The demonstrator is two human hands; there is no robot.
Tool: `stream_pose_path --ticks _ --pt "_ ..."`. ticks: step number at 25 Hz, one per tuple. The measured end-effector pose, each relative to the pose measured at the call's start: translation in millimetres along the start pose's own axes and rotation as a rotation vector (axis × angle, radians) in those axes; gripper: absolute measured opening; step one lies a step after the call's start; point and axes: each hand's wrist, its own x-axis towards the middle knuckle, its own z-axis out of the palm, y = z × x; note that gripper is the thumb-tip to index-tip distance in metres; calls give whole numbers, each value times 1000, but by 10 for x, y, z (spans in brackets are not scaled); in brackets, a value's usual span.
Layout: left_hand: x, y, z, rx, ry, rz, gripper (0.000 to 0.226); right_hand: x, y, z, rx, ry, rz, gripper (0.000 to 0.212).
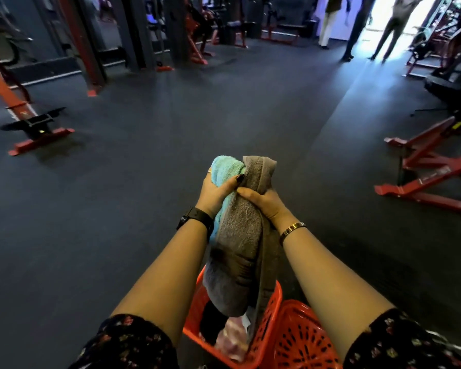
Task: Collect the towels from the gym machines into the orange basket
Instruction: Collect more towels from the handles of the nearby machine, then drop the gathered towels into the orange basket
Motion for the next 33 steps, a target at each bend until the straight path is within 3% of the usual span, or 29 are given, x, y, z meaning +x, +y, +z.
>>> stream_pose_path --ticks 3,7,14,20,25,28,31,33 --pt "320 -295 -111 2 -58 -42 78 259 257 53 -1 87 41 78" --pt "657 -782 -200 -33 -127 -112 77 483 649 61 -13 141 118 60" --pt "766 -1912 -219 7 -118 -264 70 586 1698 -26 -27 269 276 53" --pt "521 -3458 -289 91 -128 -530 89 432 3274 -91 -129 347 478 82" --pt "117 -4459 -468 229 -158 -720 92 115 4297 45 -235 291 621 64" --pt "-5 -4769 -510 255 -198 -805 86 29 4644 39 -224 253 701 71" --pt "-4 -4899 -488 236 -283 -791 75 40 4906 31 -378 218 813 96" --pt "0 -4920 -461 239 -295 -846 75 78 4968 17 -414 199 963 91"
